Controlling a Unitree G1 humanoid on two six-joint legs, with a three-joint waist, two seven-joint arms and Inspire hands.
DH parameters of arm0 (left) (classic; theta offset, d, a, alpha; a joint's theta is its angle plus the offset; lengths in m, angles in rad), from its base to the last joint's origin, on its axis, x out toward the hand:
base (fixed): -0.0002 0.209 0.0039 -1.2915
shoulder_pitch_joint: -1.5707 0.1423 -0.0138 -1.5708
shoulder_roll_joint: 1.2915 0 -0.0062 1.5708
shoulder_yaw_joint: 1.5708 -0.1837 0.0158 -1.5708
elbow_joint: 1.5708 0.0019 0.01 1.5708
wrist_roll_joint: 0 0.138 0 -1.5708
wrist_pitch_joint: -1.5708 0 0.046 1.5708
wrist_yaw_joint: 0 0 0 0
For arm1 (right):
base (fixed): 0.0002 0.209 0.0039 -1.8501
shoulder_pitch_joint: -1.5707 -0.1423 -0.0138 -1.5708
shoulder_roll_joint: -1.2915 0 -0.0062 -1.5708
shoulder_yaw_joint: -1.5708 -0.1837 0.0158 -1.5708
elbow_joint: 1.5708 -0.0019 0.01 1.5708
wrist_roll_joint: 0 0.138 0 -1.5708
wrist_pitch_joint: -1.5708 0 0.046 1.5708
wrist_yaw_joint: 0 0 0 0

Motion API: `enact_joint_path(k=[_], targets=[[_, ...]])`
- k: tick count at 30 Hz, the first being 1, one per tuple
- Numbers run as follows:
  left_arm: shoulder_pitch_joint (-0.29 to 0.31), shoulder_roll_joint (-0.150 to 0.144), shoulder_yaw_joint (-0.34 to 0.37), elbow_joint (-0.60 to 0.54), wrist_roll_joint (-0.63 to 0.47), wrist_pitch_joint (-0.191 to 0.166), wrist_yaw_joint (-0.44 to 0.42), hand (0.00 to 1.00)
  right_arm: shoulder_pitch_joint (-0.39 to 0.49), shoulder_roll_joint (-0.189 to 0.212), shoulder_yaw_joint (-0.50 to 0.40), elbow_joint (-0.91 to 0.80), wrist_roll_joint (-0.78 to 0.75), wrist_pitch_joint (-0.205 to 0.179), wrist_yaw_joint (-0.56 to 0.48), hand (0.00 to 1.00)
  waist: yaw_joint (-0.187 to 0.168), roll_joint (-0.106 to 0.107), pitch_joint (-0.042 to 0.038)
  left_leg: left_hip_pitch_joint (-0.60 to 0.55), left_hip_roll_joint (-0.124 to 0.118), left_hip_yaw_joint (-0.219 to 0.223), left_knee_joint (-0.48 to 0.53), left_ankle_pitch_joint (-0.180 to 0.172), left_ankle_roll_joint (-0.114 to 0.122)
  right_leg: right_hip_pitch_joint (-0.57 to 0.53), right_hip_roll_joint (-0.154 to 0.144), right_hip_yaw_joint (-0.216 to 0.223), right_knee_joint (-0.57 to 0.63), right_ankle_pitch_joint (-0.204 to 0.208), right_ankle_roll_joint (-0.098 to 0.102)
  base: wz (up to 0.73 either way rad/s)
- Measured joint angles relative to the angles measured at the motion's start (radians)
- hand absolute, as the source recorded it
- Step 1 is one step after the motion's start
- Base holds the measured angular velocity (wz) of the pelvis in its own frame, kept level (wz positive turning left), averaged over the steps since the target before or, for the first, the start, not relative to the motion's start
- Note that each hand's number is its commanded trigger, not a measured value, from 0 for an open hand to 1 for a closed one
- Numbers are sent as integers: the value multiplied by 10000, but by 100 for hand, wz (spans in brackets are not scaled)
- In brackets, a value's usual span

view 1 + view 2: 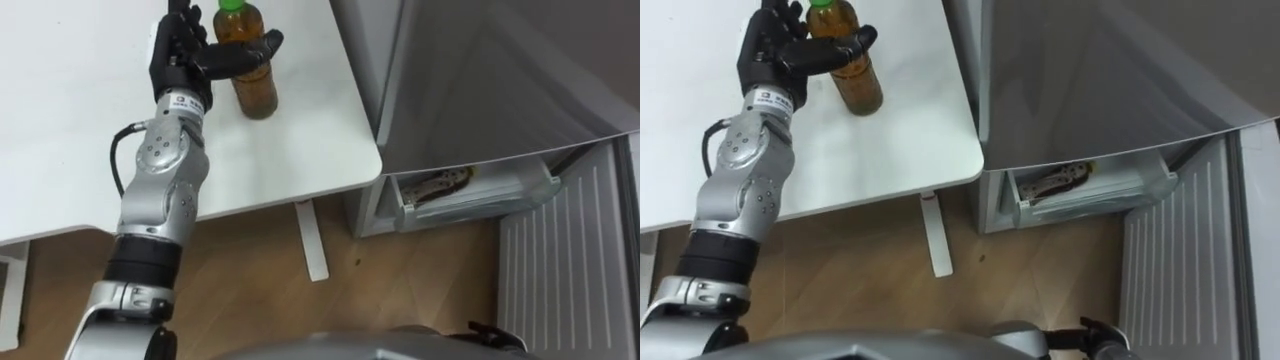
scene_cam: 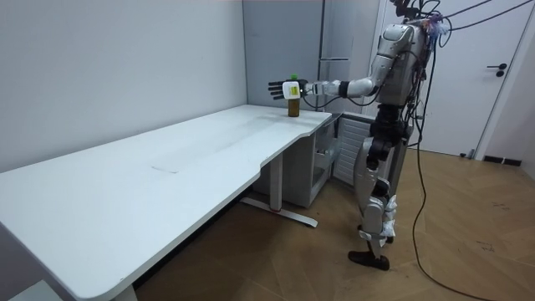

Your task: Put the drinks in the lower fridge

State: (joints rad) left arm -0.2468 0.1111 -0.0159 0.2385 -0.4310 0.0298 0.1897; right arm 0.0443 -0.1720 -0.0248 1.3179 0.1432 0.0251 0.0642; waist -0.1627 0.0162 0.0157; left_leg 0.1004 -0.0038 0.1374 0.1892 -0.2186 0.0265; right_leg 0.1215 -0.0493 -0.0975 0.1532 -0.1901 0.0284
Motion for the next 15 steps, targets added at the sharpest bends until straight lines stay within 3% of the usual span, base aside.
enact_joint_path(k=[8,15], targets=[[-42,152,152,290,-477,57,136,0,-171,8,-76,75,-399,156,-101,0,-267,-24,15,0,-12,-4,-5,0,0,-7,-6,70,7,1,1,0],[-175,164,151,559,-742,54,245,0,-126,15,-68,130,-928,206,-277,0,-277,-43,27,46,-13,-1,-5,0,0,11,-2,121,27,2,2,0]])
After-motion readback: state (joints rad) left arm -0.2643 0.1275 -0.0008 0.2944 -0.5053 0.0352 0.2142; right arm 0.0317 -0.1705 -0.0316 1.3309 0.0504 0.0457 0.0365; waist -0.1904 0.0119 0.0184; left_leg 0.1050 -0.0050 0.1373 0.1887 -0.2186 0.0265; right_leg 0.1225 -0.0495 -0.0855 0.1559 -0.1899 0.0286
